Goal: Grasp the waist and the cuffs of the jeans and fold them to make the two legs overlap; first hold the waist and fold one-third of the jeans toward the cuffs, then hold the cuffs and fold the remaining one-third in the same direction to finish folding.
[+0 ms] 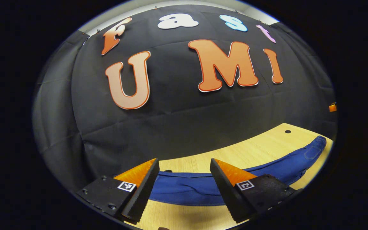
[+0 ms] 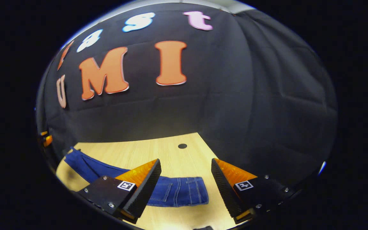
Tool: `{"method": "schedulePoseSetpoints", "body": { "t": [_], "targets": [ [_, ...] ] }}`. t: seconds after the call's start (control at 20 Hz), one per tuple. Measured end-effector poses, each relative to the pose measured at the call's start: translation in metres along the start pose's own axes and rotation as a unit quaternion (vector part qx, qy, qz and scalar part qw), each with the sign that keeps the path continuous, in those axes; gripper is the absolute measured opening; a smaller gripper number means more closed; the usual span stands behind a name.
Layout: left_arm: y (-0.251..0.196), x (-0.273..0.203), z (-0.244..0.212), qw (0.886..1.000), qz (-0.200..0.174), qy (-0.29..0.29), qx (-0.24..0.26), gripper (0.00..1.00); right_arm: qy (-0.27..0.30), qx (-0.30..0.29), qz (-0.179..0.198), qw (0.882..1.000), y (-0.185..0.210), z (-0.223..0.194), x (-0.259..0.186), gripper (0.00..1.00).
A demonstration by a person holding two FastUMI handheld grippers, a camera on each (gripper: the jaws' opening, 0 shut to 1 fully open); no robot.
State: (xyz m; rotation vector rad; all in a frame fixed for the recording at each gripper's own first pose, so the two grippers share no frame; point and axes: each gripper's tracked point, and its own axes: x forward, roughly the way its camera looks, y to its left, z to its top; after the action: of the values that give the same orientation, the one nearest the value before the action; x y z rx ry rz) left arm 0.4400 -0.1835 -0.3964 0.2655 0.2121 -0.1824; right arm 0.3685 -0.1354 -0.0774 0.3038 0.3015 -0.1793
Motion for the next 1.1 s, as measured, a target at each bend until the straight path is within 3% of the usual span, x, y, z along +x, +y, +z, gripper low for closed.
{"method": "schedulePoseSetpoints", "body": {
  "t": [0.1,0.15,0.35,0.55,0.7,1.1],
  "targets": [
    [0.002,-0.003,-0.003,1.000,0.008,0.005,-0.022,0.94,0.017,0.069,-0.013,0.997,-0.023,-0.024,-0.006,1.00],
    [0.000,-0.005,-0.003,1.000,0.010,0.001,-0.024,0.98,0.026,0.108,-0.018,0.994,-0.030,-0.036,-0.005,0.98],
    [-0.004,-0.021,-0.002,1.000,0.014,0.004,0.005,0.98,0.092,0.228,-0.030,0.969,-0.048,-0.104,0.008,0.98],
    [-0.003,-0.030,-0.014,1.000,0.017,0.022,0.001,0.98,0.140,0.289,-0.023,0.947,-0.044,-0.159,0.030,0.97],
    [0.005,-0.039,-0.025,0.999,0.030,0.038,0.011,0.98,0.146,0.334,-0.014,0.931,-0.030,-0.169,0.054,0.97],
    [0.030,-0.050,-0.048,0.996,0.062,0.066,0.003,0.98,0.171,0.284,-0.070,0.941,-0.020,-0.187,0.093,0.94]
  ]
}}
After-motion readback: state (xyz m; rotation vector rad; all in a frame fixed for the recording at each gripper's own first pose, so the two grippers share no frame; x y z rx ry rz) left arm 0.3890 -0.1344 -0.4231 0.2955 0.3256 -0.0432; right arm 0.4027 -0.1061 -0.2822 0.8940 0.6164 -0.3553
